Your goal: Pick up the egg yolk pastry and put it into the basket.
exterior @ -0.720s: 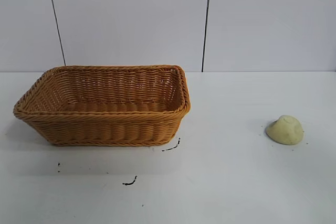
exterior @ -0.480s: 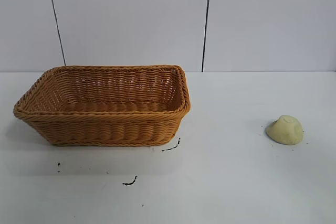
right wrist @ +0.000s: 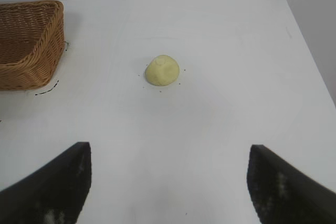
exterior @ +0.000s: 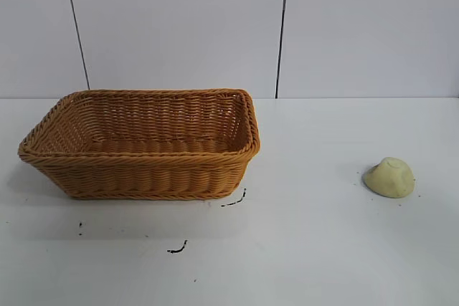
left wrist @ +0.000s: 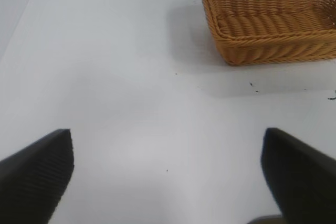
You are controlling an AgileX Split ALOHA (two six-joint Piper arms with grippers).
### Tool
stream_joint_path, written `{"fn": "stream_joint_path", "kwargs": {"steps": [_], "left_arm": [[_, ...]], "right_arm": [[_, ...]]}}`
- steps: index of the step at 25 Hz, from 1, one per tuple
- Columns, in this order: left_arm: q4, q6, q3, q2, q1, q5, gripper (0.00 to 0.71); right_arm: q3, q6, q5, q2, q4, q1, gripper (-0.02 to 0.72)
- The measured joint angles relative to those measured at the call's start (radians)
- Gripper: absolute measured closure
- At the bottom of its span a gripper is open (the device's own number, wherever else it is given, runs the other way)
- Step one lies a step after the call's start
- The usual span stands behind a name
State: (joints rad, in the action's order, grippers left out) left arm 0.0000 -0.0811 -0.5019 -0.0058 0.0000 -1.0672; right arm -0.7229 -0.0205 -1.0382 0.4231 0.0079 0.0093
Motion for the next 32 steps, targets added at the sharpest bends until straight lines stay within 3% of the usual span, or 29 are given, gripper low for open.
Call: {"fn": "stream_joint_path", "kwargs": {"steps": [11,20,32], "left_arm": [[0.0,0.0,0.0,0.0,0.0,0.0,0.014],[0.0,0.0,0.0,0.0,0.0,0.0,0.014],[0.0,0.0,0.0,0.0,0.0,0.0,0.014]], "right_arm": [[-0.398,0.0,-0.032,0.741,0.007,0.0,0.12],[-0.715,0.038,-0.037,1.235,0.007,0.0,0.12],[-0.832,0.072,-0.029,1.525,0.011,0.027,0.12]]}}
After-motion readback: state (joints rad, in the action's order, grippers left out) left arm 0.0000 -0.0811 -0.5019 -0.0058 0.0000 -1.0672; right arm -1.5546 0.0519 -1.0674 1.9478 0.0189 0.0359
